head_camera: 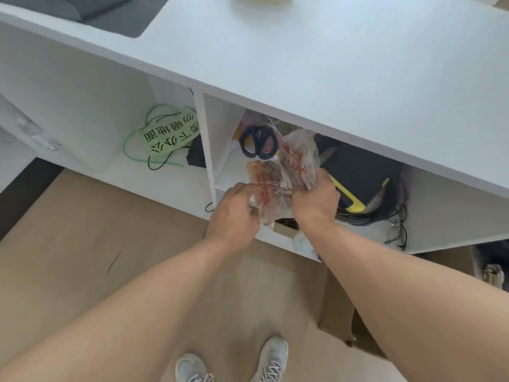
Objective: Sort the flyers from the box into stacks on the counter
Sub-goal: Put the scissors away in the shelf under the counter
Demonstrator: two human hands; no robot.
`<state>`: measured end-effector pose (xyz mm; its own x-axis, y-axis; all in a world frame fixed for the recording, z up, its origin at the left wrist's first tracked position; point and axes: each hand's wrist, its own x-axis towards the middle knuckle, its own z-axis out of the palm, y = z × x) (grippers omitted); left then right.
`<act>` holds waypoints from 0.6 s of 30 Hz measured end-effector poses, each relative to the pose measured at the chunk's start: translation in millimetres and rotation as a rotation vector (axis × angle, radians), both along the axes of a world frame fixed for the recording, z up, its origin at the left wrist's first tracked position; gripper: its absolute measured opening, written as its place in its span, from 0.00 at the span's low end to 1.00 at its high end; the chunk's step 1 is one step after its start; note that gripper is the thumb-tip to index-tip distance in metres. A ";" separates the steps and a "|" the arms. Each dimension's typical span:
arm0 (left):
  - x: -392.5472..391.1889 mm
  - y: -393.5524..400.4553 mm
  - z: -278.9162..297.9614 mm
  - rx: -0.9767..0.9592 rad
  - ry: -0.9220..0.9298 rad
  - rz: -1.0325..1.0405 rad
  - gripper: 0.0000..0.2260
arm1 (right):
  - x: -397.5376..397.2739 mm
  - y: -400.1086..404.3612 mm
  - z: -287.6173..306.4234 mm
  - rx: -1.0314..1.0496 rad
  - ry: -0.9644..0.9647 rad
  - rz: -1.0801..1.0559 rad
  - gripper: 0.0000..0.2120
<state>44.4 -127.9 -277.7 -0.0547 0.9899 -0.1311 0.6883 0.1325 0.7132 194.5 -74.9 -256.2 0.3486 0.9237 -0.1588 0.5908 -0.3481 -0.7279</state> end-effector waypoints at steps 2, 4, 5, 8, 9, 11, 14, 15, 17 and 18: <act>1.4 23.2 -10.7 0.028 0.012 0.005 0.21 | 1.2 23.1 -16.6 0.055 -0.016 0.013 0.14; 3.3 44.4 -18.2 0.059 0.025 -0.021 0.22 | 2.3 47.4 -27.6 0.074 -0.042 0.016 0.14; 3.6 54.4 -21.8 0.073 0.041 -0.034 0.23 | 3.3 61.1 -33.4 0.089 -0.045 0.018 0.14; 7.7 85.1 -29.0 0.096 0.092 -0.065 0.23 | 9.7 100.4 -46.7 0.145 -0.053 0.048 0.18; 9.2 94.5 -31.2 0.088 0.071 -0.050 0.21 | 12.9 113.0 -50.0 0.148 -0.070 0.058 0.19; 11.9 113.2 -38.0 0.064 0.008 -0.007 0.16 | 20.7 139.8 -54.1 0.130 -0.118 0.105 0.20; 11.2 124.2 -49.2 0.055 0.047 -0.031 0.21 | 27.1 170.0 -54.8 0.039 -0.255 0.197 0.21; 11.2 124.4 -54.5 0.063 0.072 -0.039 0.23 | 29.2 178.3 -57.7 -0.001 -0.339 0.216 0.22; 12.0 120.9 -63.9 0.064 0.100 -0.030 0.26 | 32.7 191.2 -64.2 -0.008 -0.464 0.218 0.20; 12.6 118.1 -67.9 0.057 0.114 -0.023 0.27 | 33.7 197.1 -66.5 0.035 -0.452 0.199 0.18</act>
<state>57.1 -9.8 -345.5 -0.0434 0.9967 -0.0691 0.7674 0.0776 0.6364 228.2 122.1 -322.7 0.1919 0.9814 0.0004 0.9027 -0.1764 -0.3924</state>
